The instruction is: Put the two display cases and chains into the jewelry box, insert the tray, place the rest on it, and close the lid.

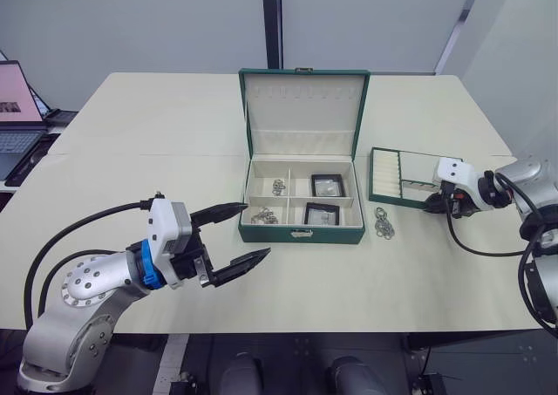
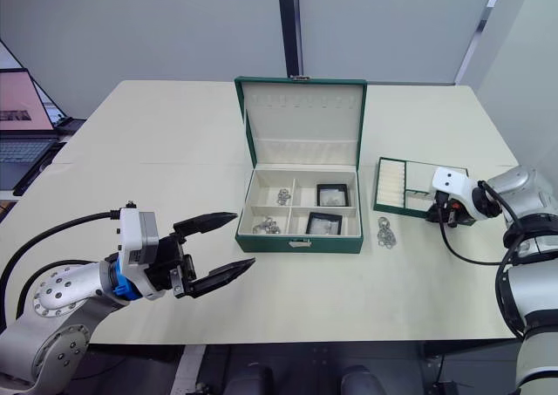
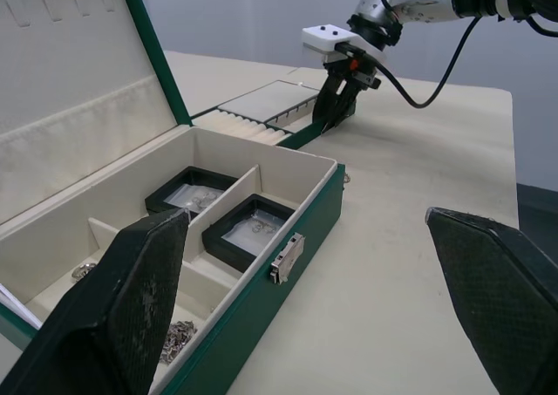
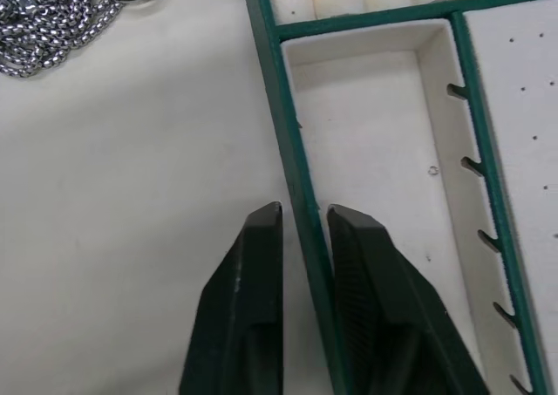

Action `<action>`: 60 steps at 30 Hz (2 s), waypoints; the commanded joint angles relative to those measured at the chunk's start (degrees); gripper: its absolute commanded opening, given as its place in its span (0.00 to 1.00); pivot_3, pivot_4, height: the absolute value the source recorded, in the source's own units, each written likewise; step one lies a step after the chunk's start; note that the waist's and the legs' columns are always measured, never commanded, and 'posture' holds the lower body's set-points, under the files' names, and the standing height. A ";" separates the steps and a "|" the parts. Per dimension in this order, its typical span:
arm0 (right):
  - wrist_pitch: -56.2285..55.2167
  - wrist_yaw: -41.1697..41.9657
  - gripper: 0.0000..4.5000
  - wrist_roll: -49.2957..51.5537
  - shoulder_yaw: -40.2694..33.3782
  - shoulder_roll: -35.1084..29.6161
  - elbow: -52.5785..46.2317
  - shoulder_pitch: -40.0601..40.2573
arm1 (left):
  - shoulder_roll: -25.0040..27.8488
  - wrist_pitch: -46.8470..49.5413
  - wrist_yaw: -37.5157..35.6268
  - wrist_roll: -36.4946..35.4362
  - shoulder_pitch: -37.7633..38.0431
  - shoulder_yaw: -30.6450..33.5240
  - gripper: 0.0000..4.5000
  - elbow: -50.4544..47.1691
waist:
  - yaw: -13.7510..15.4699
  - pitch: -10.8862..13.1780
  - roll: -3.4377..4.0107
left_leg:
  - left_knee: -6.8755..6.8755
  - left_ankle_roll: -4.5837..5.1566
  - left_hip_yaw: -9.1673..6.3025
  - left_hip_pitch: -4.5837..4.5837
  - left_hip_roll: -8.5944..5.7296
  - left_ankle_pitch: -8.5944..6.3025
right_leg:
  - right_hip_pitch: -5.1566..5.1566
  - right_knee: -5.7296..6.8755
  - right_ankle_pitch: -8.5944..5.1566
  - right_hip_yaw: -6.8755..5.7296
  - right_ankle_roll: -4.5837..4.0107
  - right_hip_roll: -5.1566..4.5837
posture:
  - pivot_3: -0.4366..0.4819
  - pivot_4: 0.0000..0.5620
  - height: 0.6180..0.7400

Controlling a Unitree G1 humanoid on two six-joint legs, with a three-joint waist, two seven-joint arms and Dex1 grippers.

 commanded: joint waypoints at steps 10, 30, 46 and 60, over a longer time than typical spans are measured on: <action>1.06 -0.80 0.01 0.59 -3.44 -0.38 0.51 -2.13 | 0.66 -0.11 0.23 -0.19 -1.12 0.72 1.00 -1.44 | -0.06 0.05 0.06 | 0.00 0.00 0.00 0.00 0.00 0.00 | 0.01 -0.01 0.00 0.00 0.00 0.00 | 0.48 0.27 1.00; 41.55 9.59 0.01 5.74 -11.97 -22.17 -75.68 24.49 | 3.78 4.81 -3.82 -7.63 -0.87 6.52 1.00 1.62 | 0.63 0.46 0.57 | -0.15 -0.02 -0.02 -0.06 -0.02 -0.01 | -0.05 -0.10 -0.01 -0.02 0.02 -0.01 | 0.48 0.27 1.00; 70.56 4.16 0.01 18.72 -0.42 -19.58 -100.98 11.69 | 5.45 3.71 -7.14 -7.26 4.75 13.07 1.00 2.83 | 0.36 0.63 0.23 | -0.17 0.21 -0.02 -0.12 -0.01 -0.14 | -0.59 -0.09 -0.02 0.02 0.01 -0.02 | 0.48 0.27 1.00; 76.98 -4.42 0.01 20.43 16.35 -2.56 -97.87 -4.34 | 8.44 8.49 -3.90 -10.80 8.13 20.80 1.00 -0.73 | -0.12 0.80 -0.07 | -0.16 0.20 -0.06 -0.33 0.01 -0.14 | -0.91 0.06 -0.02 -0.03 0.00 -0.04 | 0.48 0.27 1.00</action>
